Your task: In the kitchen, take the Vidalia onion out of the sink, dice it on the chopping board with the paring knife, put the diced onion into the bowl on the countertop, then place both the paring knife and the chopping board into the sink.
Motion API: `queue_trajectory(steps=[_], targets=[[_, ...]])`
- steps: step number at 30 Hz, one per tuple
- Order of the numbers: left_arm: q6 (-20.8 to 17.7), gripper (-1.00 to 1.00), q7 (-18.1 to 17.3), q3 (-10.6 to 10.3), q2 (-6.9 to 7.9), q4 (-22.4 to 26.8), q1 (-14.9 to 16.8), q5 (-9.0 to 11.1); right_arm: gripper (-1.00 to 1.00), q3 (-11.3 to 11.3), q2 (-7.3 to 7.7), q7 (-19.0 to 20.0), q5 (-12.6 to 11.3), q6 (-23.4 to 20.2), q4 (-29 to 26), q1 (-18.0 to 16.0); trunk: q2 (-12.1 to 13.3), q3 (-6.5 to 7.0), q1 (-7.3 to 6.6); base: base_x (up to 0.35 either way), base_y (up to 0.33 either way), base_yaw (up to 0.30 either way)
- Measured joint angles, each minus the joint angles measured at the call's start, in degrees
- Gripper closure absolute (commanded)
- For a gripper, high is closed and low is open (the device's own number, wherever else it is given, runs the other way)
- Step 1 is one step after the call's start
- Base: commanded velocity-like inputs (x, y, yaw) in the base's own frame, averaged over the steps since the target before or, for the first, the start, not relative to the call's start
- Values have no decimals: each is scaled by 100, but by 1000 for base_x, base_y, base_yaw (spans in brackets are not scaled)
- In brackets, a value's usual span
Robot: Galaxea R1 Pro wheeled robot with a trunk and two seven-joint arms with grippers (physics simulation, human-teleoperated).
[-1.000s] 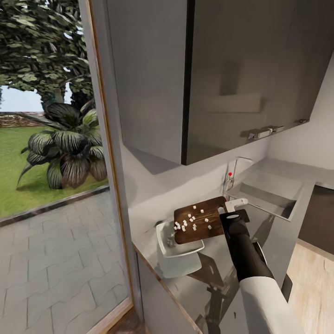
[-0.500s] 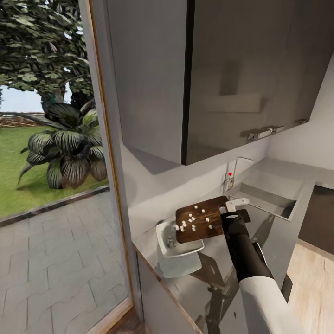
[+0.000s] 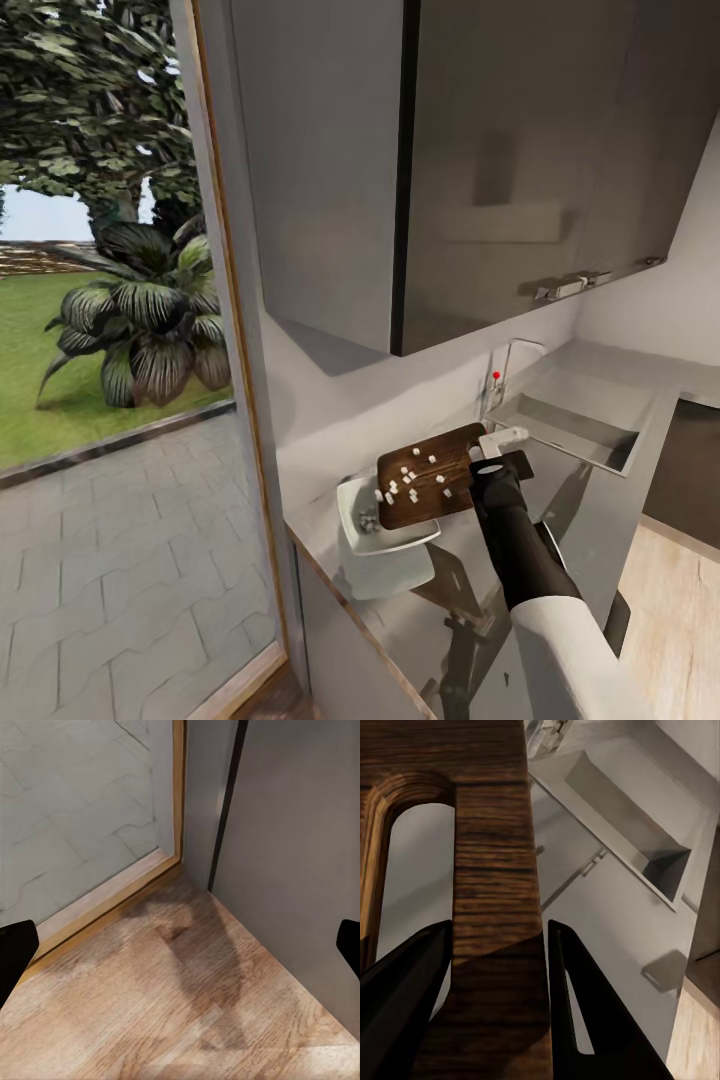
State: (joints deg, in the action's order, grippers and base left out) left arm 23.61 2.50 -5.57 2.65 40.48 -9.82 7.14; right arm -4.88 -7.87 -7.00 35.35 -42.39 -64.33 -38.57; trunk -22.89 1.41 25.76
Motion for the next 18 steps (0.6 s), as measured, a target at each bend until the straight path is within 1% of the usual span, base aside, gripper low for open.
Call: queue_trajectory(steps=[18], targets=[[0, -100, 1, 0, 1, 0, 0, 0, 100, 9, -8, -15, -1, 0, 4, 0, 0, 0, 0, 0, 0, 0]])
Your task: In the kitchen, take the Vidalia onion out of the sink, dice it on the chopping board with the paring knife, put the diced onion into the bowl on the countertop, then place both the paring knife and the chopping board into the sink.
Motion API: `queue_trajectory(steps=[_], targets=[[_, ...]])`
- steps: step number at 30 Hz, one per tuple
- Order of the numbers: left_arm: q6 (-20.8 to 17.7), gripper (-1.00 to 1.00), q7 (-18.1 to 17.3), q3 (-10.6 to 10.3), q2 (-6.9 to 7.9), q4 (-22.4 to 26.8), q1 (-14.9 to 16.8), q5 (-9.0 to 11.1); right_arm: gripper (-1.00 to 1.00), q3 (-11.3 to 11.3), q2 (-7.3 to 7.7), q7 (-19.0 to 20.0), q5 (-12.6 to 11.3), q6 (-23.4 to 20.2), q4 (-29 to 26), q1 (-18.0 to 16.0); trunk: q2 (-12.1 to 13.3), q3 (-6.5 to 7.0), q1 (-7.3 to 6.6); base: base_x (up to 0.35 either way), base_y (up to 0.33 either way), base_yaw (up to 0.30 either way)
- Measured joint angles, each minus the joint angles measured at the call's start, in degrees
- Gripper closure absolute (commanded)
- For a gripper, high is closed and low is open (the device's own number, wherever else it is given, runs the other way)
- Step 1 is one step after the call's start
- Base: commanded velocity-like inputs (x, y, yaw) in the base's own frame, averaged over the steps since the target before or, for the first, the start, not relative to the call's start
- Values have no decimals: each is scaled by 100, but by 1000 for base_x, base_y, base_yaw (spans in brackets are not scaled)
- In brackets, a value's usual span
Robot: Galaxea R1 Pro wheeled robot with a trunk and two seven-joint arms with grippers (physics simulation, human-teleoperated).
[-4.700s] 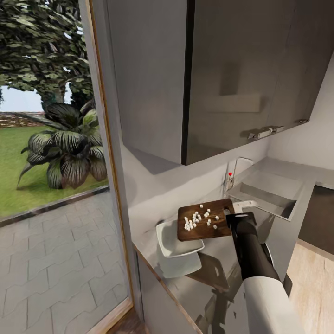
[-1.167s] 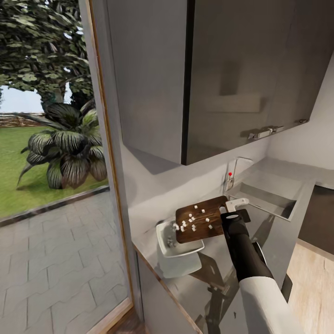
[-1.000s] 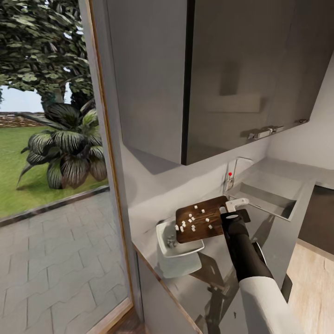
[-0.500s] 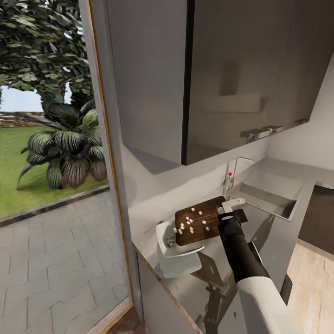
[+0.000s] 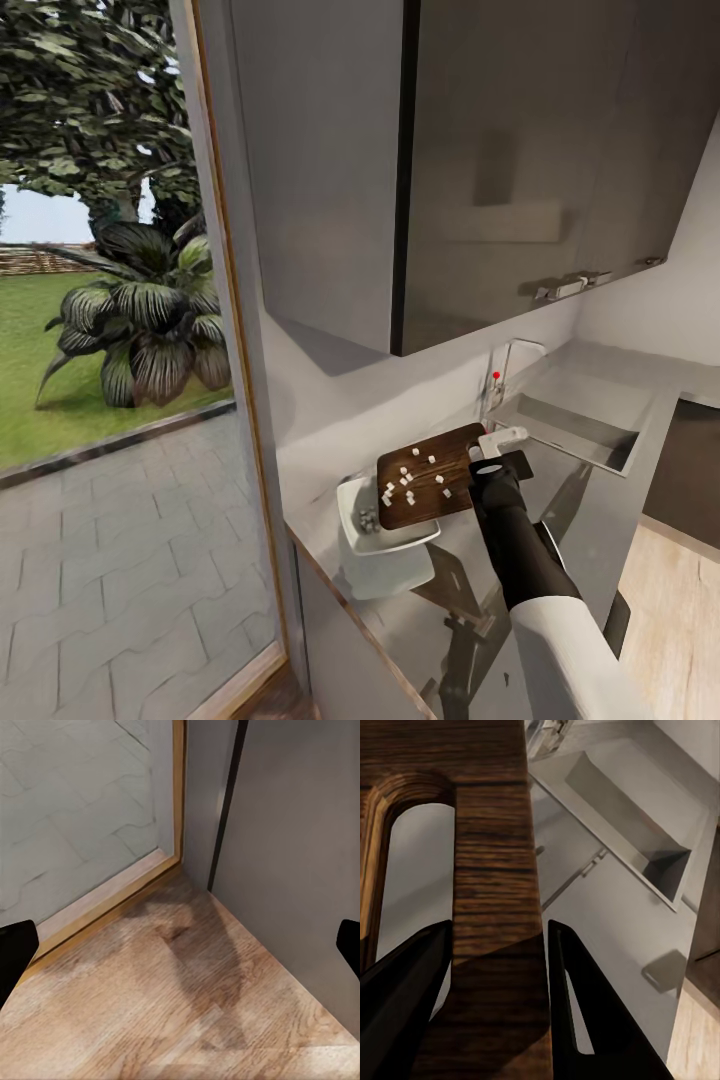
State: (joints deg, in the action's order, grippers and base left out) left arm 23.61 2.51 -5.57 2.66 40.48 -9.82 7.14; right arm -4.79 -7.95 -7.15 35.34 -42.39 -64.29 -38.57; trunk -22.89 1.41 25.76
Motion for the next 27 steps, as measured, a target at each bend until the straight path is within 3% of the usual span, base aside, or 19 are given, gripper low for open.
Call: queue_trajectory(steps=[27], targets=[[0, -100, -1, 0, 2, 0, 0, 0, 100, 4, -105, -173, -6, 0, 105, 0, 0, 0, 0, 0, 0, 0]])
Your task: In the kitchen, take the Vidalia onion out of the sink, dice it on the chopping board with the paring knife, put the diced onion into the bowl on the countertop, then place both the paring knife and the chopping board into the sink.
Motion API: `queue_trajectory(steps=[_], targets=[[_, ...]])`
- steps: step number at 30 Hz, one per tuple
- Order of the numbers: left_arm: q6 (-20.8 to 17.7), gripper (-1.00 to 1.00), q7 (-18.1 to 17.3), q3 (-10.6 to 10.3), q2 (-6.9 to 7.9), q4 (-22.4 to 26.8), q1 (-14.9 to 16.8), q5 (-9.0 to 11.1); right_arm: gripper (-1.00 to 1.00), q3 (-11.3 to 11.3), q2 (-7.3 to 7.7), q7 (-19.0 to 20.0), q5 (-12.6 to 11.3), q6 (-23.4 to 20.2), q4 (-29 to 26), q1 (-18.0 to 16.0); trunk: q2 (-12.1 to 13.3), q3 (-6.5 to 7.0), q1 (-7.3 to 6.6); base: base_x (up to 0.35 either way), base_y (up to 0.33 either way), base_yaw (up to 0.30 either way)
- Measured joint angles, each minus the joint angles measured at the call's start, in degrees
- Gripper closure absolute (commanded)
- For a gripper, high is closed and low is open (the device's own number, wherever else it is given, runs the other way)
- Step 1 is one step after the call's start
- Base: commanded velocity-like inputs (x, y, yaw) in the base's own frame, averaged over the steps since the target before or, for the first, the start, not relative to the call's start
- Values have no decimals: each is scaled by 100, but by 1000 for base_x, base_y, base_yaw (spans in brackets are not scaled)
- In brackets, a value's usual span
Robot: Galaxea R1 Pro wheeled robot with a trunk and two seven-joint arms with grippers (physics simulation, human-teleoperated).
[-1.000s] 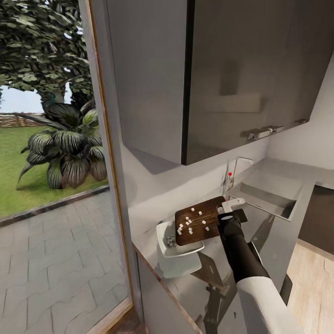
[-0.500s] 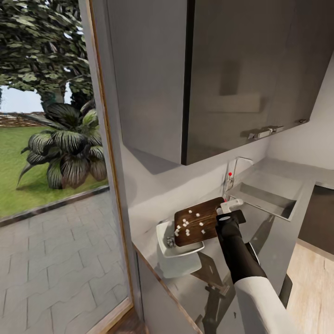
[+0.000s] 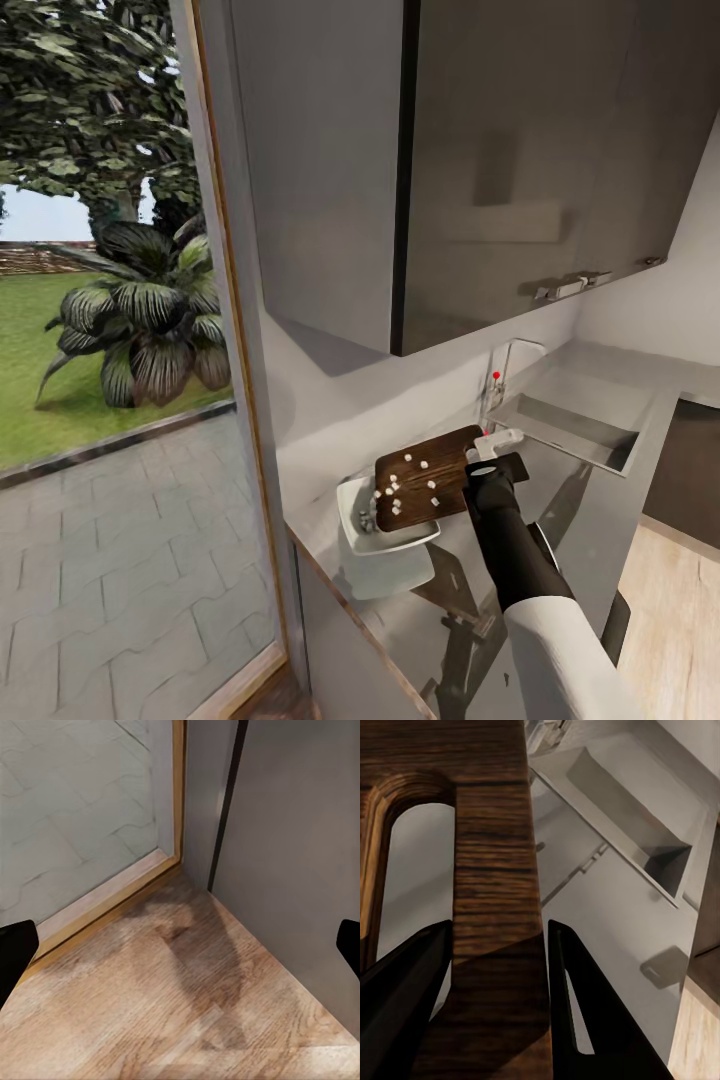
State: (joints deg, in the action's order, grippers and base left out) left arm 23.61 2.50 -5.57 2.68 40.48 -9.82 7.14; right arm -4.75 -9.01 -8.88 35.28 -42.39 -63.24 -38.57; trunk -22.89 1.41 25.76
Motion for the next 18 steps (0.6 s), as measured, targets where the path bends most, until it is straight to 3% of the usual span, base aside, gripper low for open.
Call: queue_trajectory(steps=[12, 18], targets=[[0, -100, -1, 0, 1, 0, 0, 0, 100, 12, -8, -163, 2, 10, 47, 0, 0, 0, 0, 0, 0, 0], [0, -100, -1, 0, 1, 0, 0, 0, 100, 275, -7, -457, -20, 234, 137, 0, 0, 0, 0, 0, 0, 0]])
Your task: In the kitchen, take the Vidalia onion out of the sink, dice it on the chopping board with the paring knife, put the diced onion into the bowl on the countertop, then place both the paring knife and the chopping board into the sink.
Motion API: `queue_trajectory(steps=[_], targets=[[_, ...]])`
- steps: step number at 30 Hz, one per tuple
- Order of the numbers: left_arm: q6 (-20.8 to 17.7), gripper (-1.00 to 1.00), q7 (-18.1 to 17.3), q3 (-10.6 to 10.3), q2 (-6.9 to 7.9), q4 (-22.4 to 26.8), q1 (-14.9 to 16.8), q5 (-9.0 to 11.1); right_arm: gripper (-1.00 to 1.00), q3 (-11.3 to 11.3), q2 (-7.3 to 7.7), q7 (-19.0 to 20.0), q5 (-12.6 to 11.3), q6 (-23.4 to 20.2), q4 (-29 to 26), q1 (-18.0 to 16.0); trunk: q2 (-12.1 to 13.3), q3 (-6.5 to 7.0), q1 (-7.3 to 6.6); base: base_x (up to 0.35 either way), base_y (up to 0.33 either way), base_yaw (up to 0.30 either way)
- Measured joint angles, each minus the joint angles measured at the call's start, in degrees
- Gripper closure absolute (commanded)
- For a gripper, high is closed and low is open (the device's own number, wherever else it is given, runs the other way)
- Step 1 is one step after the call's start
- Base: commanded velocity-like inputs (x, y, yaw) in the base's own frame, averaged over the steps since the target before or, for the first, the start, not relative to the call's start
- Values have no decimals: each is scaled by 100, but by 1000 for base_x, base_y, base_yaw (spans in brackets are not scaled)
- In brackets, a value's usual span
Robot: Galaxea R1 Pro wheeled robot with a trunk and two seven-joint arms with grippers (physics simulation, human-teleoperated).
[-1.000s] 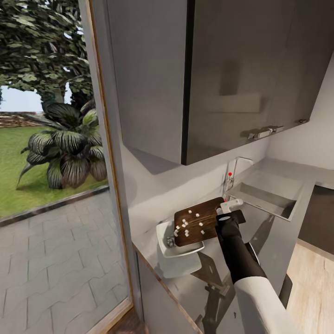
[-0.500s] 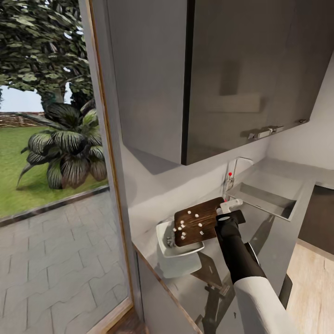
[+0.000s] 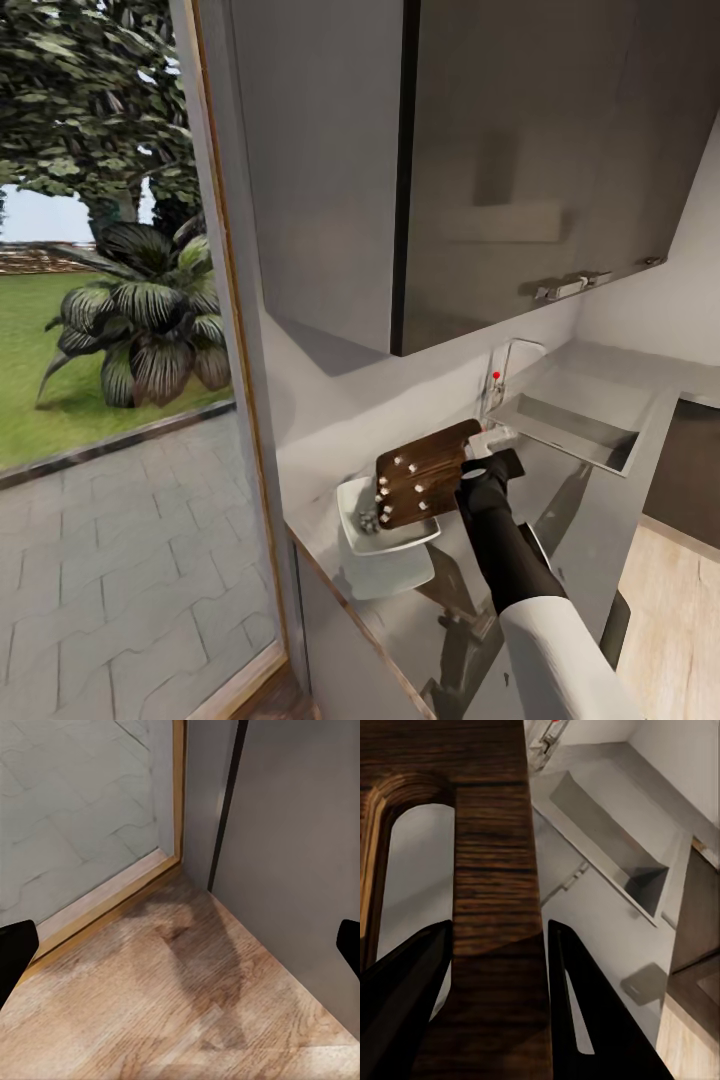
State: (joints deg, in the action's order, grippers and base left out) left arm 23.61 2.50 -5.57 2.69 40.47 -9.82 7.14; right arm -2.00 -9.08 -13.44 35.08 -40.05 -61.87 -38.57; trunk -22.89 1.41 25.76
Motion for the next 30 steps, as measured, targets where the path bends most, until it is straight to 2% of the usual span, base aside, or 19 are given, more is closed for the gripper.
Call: queue_trajectory(steps=[18, 20, 22, 23, 25, 26, 28, 30], targets=[[0, -100, -1, 0, -5, 0, 0, 2, 100, 19, 6, -9, -15, 23, 26, 0, 0, 0, 0, 0, 0, 0], [0, -100, 2, 0, -5, 0, 0, 1, 100, 15, 8, 16, -68, 155, 10, -1, 0, 1, 0, -4, 0, 0], [0, -100, 4, -1, -3, -1, 0, 0, 100, 5, 15, 72, -315, 387, -9, -1, 0, 1, 1, -108, -55, 0], [0, -100, 4, -1, -4, -1, 1, 0, 100, -3, 27, 179, -564, 491, -22, -1, 1, 1, 2, -216, -127, 0], [1, -100, 5, -3, -2, -1, 1, 0, 100, -18, 70, 648, -1109, 577, -47, 1, 1, 0, 3, -256, -151, 0], [1, -100, 5, -4, -4, -2, 1, 0, 100, -27, 81, 959, -1265, 589, -54, 1, 1, 0, 3, -273, -160, 0], [1, -100, 5, -4, -2, -2, 1, 0, 100, -104, 104, 1482, -1357, 595, -122, -1, 0, 1, 3, -278, -163, 0], [1, -100, 5, -3, -2, -1, 0, 0, 100, -247, 123, 1733, -1351, 597, -186, -1, 1, 1, 3, -281, -165, 0]])
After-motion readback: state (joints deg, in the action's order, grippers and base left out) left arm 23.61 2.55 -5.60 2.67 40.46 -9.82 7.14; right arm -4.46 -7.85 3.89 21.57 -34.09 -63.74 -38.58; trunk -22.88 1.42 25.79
